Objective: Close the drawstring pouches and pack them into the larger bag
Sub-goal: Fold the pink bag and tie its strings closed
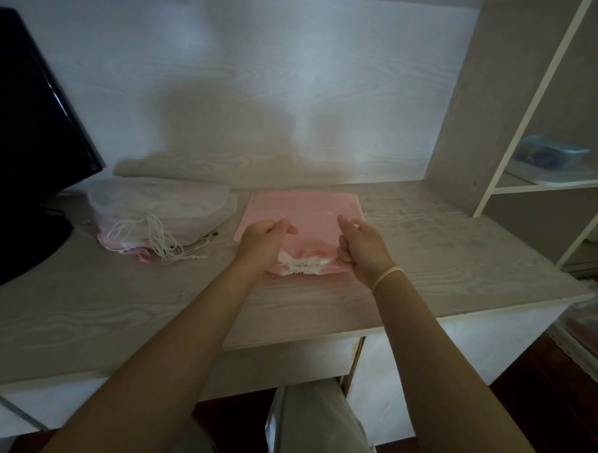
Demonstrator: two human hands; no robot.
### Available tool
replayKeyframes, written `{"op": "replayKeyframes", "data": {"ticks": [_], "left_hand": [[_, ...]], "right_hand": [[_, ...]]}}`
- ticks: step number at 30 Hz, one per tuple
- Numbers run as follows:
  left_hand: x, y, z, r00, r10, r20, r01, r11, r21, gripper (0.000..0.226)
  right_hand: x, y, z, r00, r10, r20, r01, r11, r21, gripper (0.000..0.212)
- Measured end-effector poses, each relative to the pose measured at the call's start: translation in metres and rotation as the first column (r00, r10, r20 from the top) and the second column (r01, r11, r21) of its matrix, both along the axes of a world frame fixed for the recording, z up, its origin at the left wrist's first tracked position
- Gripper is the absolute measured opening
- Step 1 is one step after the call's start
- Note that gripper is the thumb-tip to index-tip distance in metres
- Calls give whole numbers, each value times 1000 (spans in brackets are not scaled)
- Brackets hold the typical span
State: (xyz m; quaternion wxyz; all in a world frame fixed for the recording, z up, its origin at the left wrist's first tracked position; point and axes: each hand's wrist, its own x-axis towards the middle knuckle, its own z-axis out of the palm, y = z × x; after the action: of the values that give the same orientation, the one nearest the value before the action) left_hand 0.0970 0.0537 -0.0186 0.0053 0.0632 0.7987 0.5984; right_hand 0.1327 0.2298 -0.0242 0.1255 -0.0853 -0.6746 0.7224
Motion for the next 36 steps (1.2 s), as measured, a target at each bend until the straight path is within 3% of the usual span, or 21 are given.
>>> {"op": "replayKeyframes", "data": {"ticks": [1,3,4,6,9,11,14,18,21,22,24,26,28,29,31,33,36], "left_hand": [[0,0,-1,999,13,-41,-15,998,-58,31],[-1,2,-2,993,-7,-118,-12,987,-158,31],[-3,1,-4,991,-1,-136,-25,982,-189,31],[-7,-4,-7,988,41,-146,-73,974,-216,30],[-5,-9,-9,984,24,-176,-73,959,-272,30],[-3,-13,0,989,-3,-145,-28,977,-209,31],[-9,-27,30,995,-92,-32,86,982,-168,29],[-30,-29,67,984,-176,-3,161,904,-396,28],[-45,-16,80,985,-169,23,162,889,-429,26],[-52,-12,81,987,-160,-3,143,890,-432,26],[-63,-6,78,988,-123,-90,63,864,-499,39],[-64,-6,73,982,-56,-180,-56,827,-559,50],[-59,-10,67,961,-36,-272,-136,798,-586,27],[-57,-13,65,969,-67,-237,-106,755,-647,19],[-48,-15,65,989,-149,21,104,578,-809,39],[-34,-13,65,932,-191,308,361,397,-844,47],[-17,-6,58,895,-232,380,440,328,-836,53]], "right_hand": [[-2,-1,1,1000,-3,26,-1,988,153,38],[-5,-2,2,995,-77,63,29,829,559,35],[-7,-2,2,992,-113,59,44,737,675,35],[-7,-3,3,986,-161,41,77,665,743,33],[-4,-4,2,985,-169,23,94,646,757,32],[1,0,11,991,-131,4,82,641,764,34],[11,9,45,999,13,40,-37,738,673,36],[-1,10,83,982,183,50,-189,920,343,32],[-30,5,92,969,216,121,-225,972,72,30],[-41,4,89,971,193,139,-203,977,66,34],[-56,5,78,983,92,161,-131,960,249,46],[-61,7,67,991,-19,135,-51,867,495,53],[-59,7,61,989,-34,146,-65,784,617,44],[-57,5,60,980,-14,200,-128,724,678,33],[-47,-3,62,933,26,360,-322,508,799,29],[-37,-15,59,868,38,495,-479,324,816,41],[-31,-31,51,810,-7,586,-576,173,799,40]]}}
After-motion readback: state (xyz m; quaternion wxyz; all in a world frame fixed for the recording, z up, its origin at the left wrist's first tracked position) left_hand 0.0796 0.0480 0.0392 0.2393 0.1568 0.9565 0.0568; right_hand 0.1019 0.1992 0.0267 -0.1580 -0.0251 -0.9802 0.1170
